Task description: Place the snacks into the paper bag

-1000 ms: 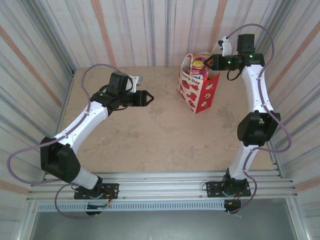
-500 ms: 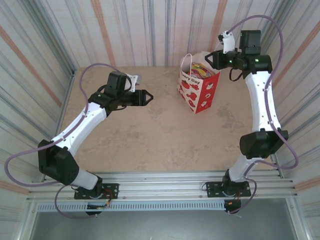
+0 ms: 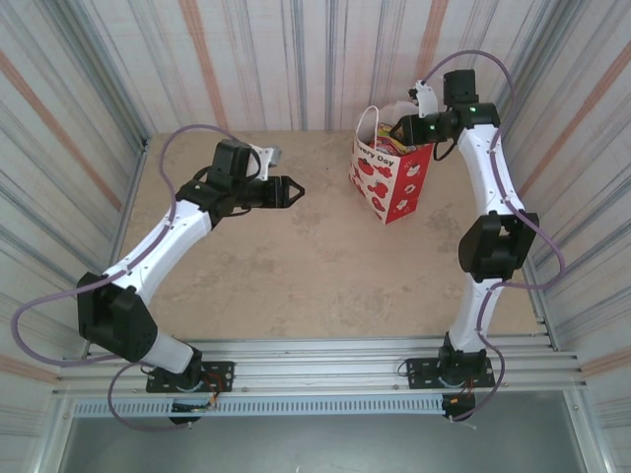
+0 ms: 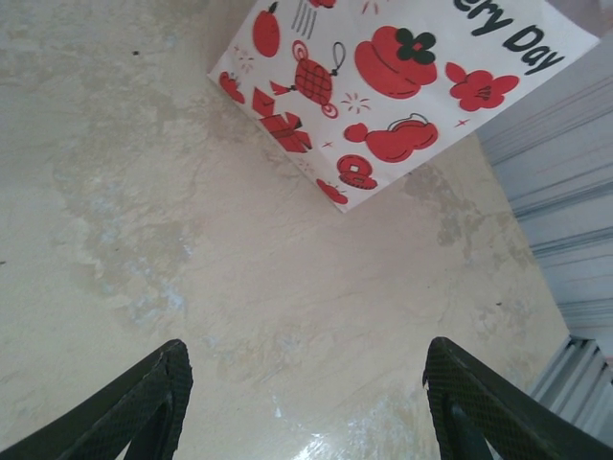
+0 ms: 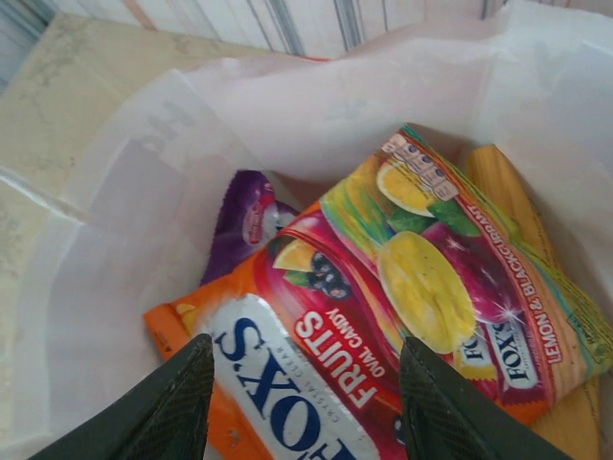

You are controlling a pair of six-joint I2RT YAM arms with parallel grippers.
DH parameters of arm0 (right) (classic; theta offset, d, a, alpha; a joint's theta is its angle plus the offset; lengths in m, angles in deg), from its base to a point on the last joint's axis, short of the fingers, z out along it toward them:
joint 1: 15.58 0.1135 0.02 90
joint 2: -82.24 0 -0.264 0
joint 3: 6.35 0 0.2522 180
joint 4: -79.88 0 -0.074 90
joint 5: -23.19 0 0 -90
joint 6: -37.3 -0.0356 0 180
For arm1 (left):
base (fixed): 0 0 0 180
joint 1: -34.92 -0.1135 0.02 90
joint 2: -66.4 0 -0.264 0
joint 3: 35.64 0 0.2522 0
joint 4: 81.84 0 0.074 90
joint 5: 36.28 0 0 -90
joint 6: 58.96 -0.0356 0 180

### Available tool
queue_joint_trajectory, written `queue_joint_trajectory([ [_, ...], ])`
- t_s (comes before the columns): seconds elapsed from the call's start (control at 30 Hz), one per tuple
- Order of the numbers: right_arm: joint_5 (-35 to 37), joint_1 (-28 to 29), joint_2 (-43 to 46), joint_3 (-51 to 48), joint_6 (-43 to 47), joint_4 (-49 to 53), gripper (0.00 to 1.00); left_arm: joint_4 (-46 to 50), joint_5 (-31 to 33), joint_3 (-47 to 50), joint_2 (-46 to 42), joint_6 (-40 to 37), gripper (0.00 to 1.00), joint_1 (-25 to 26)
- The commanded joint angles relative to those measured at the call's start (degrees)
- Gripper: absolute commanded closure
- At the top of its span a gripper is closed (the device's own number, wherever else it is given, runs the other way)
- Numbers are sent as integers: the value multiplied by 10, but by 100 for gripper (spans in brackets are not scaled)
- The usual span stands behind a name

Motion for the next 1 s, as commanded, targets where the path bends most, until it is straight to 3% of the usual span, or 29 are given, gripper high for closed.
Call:
queue_joint_trajectory([
  [0.0, -41, -10, 31, 20, -20, 9, 46, -63, -62, -42, 25, 0, 32, -2],
  [0.17, -80, -31, 102, -36, -37, -26, 45, -105, -103, -127, 87, 0, 32, 21],
  [0.33, -128, -66, 218, -200, -103, -158, 45, -119, -135, -241, 172, 1, 32, 46],
  [0.5, -131, -88, 317, -332, -149, -259, 45, -123, -145, -345, 250, 6, 33, 65],
  [0.7, -138, -95, 388, -401, -157, -261, 44, -127, -176, -450, 327, 16, 33, 79],
  [0.97, -139, -96, 457, -467, -171, -271, 44, -171, -180, -492, 394, 49, 32, 84],
])
